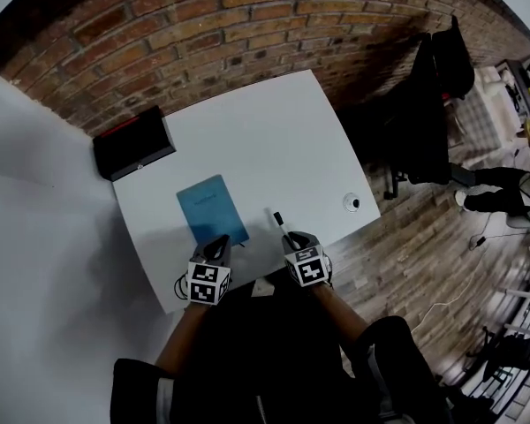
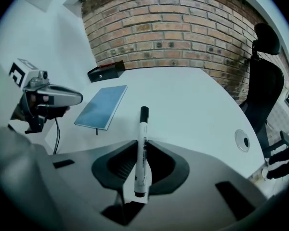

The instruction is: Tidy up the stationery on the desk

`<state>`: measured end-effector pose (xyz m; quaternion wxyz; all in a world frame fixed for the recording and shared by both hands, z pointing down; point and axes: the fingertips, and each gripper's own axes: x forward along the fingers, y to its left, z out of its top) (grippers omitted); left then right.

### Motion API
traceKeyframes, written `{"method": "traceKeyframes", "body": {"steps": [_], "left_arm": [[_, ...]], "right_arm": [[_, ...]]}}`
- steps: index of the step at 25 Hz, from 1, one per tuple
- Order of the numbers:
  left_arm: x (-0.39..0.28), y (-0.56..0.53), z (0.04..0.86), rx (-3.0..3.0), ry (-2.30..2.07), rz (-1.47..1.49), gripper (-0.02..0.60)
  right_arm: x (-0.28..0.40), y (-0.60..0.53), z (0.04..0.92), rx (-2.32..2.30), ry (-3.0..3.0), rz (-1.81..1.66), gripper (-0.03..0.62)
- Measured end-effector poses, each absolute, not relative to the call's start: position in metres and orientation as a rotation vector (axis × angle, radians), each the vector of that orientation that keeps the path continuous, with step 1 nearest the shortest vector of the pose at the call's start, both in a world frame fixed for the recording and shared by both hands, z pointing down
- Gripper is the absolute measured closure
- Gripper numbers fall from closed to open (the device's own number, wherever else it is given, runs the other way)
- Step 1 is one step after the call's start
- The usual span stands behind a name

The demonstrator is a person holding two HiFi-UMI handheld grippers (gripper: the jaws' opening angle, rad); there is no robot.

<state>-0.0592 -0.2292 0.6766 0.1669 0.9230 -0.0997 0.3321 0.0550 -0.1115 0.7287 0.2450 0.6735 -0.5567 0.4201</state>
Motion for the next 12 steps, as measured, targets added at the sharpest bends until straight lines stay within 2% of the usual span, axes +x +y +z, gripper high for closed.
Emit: {"method": "traceKeyframes", "body": {"steps": [12], "left_arm": [[-0.107, -0.254, 0.676, 2.569, -0.488, 0.895, 0.558]], "right_arm": [[0.042, -0.157, 0.728, 1.78, -1.585, 1.141, 0.514]]}}
